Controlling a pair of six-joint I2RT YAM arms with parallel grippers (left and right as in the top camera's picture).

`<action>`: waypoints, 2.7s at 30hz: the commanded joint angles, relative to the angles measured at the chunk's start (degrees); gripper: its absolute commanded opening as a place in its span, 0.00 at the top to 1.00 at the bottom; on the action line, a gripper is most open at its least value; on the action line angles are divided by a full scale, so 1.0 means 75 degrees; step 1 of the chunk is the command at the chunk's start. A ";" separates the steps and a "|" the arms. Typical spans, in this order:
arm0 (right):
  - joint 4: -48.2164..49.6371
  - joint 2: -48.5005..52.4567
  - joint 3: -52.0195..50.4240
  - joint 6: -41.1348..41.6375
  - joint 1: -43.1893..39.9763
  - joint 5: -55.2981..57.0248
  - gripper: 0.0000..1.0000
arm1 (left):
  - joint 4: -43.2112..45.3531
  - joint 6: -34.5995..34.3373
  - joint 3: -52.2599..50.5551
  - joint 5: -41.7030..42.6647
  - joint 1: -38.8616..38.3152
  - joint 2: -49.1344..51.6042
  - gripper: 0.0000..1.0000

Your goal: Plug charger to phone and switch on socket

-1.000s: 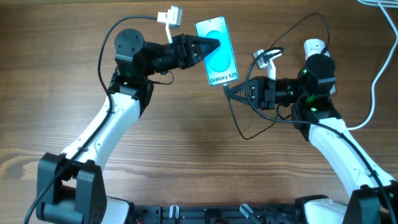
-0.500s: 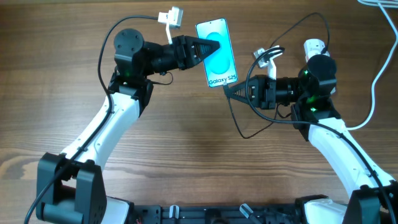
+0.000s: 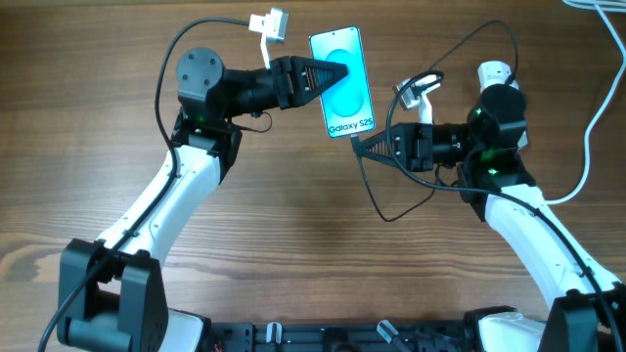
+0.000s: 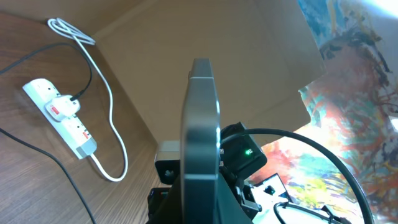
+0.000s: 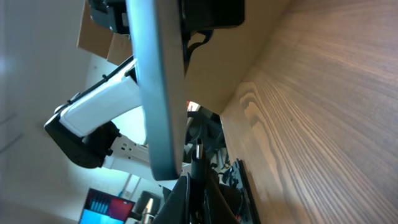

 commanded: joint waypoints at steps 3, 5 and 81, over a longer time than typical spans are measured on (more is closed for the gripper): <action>0.0321 0.0029 0.0029 -0.0038 0.0012 -0.0277 0.96 | 0.0082 -0.0076 0.0114 -0.0006 0.0000 -0.0079 0.96; 0.0321 0.0029 0.0029 -0.0047 0.0012 -0.0289 0.96 | 0.0079 -0.0076 0.0114 -0.0090 0.0006 -0.0079 0.96; 0.0210 0.0029 0.0029 -0.0487 0.0009 0.0146 0.96 | -0.0353 -0.0134 0.0114 -0.0055 0.0050 -0.0079 0.96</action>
